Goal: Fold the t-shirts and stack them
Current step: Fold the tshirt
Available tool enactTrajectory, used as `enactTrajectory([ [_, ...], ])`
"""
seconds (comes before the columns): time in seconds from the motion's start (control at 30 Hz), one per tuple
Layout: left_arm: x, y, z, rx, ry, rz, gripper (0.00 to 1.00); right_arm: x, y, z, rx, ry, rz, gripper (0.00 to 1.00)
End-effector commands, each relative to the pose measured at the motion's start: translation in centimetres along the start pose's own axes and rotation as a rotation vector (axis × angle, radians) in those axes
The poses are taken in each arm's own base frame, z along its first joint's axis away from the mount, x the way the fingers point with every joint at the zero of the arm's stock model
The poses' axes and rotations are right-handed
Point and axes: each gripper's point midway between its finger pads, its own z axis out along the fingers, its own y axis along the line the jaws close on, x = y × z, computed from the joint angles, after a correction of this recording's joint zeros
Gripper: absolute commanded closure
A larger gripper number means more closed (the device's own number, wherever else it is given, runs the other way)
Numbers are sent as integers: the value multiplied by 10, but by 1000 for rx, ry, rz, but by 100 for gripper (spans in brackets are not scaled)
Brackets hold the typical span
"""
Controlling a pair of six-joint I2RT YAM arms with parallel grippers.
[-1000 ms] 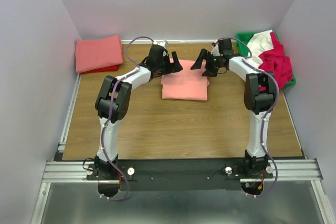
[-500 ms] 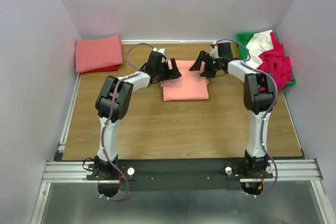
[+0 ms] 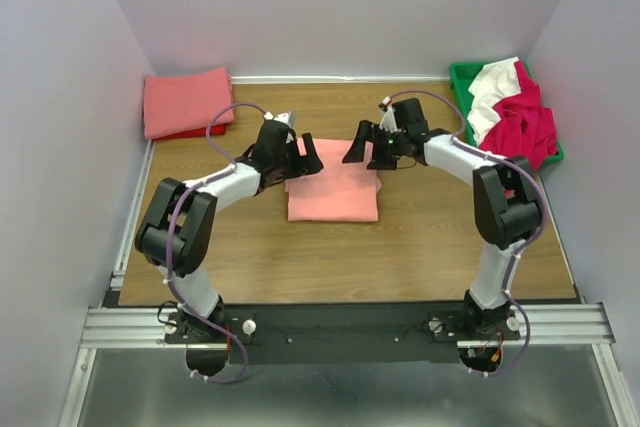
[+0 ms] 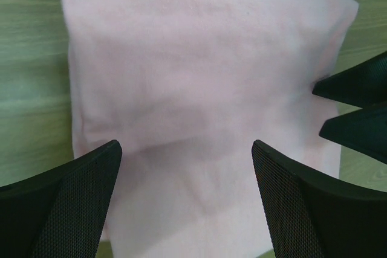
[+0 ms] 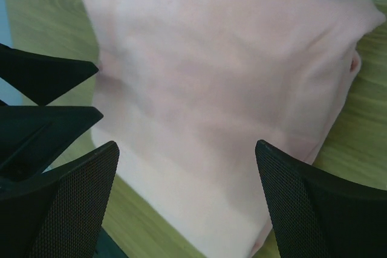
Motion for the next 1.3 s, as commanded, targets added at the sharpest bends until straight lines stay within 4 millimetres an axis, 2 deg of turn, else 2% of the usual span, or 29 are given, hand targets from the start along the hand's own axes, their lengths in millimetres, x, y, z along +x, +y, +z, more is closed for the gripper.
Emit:
enactTrajectory([
  [0.0,-19,-6,-31,-15,-92,-11,4,-17,23,-40,2,-92,-33,0],
  [0.1,-17,5,-41,-67,-107,-23,2,-12,31,-62,6,-128,-34,0],
  [0.17,-13,11,-42,-94,-111,-32,2,-13,24,-72,59,-175,-20,0],
  [0.2,-9,14,-42,-103,-99,-35,2,-17,31,-88,61,-221,-27,0],
  [0.23,-8,22,-42,-139,-102,-42,2,-10,21,-92,102,-233,-13,0],
  [0.3,0,30,-36,-163,-78,-45,2,-6,20,-106,120,-271,-5,0],
  [0.33,2,33,-34,-174,-73,-49,2,-8,29,-123,110,-316,-12,0],
  [0.37,4,36,-32,-185,-67,-54,2,2,17,-125,145,-318,4,0],
  [0.43,9,40,-24,-198,-47,-58,2,7,22,-138,133,-349,15,0],
  [0.47,10,41,-21,-201,-39,-57,2,17,21,-137,118,-326,21,0],
  [0.6,9,48,-7,-241,-23,-53,2,34,31,-140,51,-282,9,0],
  [0.97,17,55,14,-358,20,22,3,49,34,-143,17,-252,-9,0],
  [1.07,22,54,20,-415,29,52,14,51,34,-143,13,-246,-19,0],
  [1.2,33,50,32,-457,61,86,17,53,31,-143,20,-240,-28,0],
  [1.27,37,51,36,-457,74,84,26,54,31,-143,21,-239,-29,0],
])
